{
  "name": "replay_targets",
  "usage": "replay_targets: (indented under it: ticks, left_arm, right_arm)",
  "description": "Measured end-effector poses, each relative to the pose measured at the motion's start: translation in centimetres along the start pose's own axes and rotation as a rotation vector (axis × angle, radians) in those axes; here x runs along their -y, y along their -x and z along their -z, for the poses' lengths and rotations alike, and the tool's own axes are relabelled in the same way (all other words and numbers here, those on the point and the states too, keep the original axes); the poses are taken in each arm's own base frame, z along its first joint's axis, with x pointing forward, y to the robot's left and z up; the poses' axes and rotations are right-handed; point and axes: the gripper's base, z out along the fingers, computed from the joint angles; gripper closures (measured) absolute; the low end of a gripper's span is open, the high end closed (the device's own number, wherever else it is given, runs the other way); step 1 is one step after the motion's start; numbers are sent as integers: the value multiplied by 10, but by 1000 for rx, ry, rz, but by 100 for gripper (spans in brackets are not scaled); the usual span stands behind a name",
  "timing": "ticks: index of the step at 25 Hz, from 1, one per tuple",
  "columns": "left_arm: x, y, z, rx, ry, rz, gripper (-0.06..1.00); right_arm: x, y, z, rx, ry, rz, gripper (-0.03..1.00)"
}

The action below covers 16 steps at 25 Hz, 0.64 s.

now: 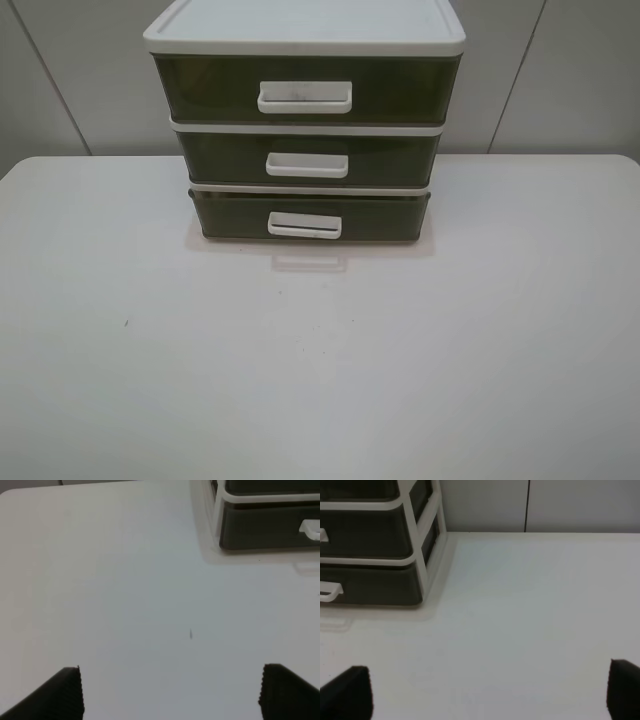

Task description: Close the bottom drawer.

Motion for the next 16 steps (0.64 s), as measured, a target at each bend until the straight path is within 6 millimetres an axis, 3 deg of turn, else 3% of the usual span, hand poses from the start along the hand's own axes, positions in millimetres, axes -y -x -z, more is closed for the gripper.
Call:
replay_targets:
  ticks: [16]
  left_arm:
    - [0,0,0,0,0,0,23]
  right_arm:
    - [0,0,0,1,-40,-18,15]
